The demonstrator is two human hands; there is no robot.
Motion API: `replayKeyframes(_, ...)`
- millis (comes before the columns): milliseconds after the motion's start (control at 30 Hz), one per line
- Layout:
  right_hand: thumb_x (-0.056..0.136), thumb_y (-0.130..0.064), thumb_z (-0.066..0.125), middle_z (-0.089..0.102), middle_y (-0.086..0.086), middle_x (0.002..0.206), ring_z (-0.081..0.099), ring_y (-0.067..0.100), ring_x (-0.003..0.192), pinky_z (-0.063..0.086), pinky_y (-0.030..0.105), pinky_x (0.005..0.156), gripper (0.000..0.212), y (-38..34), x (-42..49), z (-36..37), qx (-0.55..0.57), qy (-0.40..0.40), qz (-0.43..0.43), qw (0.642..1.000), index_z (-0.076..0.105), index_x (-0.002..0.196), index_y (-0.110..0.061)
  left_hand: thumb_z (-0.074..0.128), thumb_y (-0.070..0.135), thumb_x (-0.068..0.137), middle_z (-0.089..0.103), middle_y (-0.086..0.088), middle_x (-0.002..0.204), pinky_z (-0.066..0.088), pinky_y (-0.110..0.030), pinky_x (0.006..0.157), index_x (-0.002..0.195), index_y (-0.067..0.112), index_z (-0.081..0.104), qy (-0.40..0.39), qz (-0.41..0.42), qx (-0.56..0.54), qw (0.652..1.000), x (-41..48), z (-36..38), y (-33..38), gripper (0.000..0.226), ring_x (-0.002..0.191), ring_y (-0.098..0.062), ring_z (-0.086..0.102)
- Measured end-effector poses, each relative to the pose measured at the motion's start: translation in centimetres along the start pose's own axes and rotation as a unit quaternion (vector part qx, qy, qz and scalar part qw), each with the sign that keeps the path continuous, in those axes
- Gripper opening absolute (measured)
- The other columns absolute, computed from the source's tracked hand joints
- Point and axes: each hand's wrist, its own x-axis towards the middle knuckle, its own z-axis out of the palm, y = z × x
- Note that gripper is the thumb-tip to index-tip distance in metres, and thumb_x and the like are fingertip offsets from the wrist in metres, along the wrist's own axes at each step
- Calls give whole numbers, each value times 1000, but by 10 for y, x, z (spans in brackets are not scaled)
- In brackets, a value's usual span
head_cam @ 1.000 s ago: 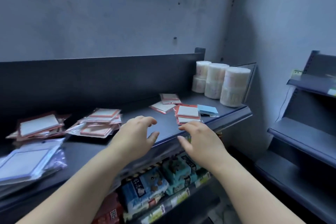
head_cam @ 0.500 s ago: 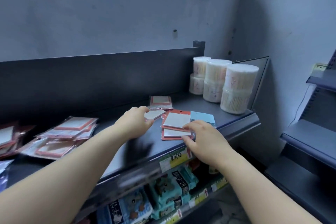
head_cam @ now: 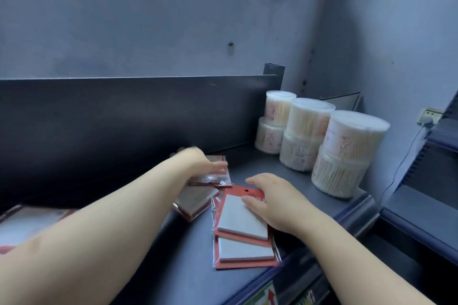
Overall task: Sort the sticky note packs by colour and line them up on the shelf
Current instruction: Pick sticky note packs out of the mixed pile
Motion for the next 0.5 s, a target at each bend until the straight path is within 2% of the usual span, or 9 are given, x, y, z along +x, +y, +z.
replayKeyframes(67, 92, -49, 48, 42, -8, 144, 38, 12, 132, 30, 26, 109, 52, 2, 8, 4, -2, -9, -2, 1000, 43, 139, -26, 67, 77, 56, 51, -13, 127, 48, -33, 90, 130, 9, 44, -8, -15, 39, 999, 6, 4, 7, 103, 112, -31, 52)
replayKeyframes(133, 92, -51, 47, 43, -8, 143, 38, 12, 132, 29, 25, 109, 53, 3, 13, 7, -4, -11, -5, 1000, 44, 138, -26, 76, 68, 55, 44, -14, 132, 47, -35, 93, 138, 10, 33, -12, -22, 39, 999, 9, 4, 11, 110, 116, -31, 50)
replayKeyframes(200, 92, -52, 47, 45, -8, 141, 39, 12, 131, 30, 24, 108, 52, 6, 18, 7, -3, -10, -10, 1000, 46, 137, -26, 82, 58, 56, 41, -13, 134, 47, -35, 92, 140, 11, 28, -11, -23, -21, 999, 11, 3, 11, 111, 116, -30, 50)
replayKeyframes(267, 92, -52, 47, 48, -8, 138, 41, 12, 128, 32, 24, 105, 50, 8, 21, 7, -2, -12, -22, 1000, 48, 135, -25, 85, 43, 60, 46, -10, 131, 49, -34, 89, 143, 13, 23, 14, -21, -109, 994, 11, 3, 7, 108, 112, -27, 53)
replayKeyframes(367, 92, -52, 46, 50, -8, 136, 43, 12, 126, 34, 24, 104, 49, 11, 23, 5, 5, -17, -42, 999, 49, 134, -26, 80, 17, 71, 57, -6, 114, 54, -33, 78, 142, 11, 27, 75, -19, -275, 958, 5, 3, 1, 88, 93, -24, 61)
replayKeyframes(433, 92, -51, 47, 51, -8, 134, 44, 12, 124, 35, 24, 101, 47, 13, 24, 3, 11, -19, -54, 998, 49, 133, -27, 75, 6, 76, 65, -14, 108, 57, -39, 72, 134, 5, 42, 73, -33, -407, 910, -3, 0, -3, 67, 85, -29, 67)
replayKeyframes(500, 93, -49, 47, 51, -8, 134, 45, 11, 124, 35, 23, 100, 47, 13, 24, 0, 28, -13, -66, 997, 48, 135, -28, 69, 1, 81, 70, -20, 96, 58, -47, 72, 117, -1, 58, 44, -43, -507, 860, -15, -6, -8, 37, 79, -35, 70)
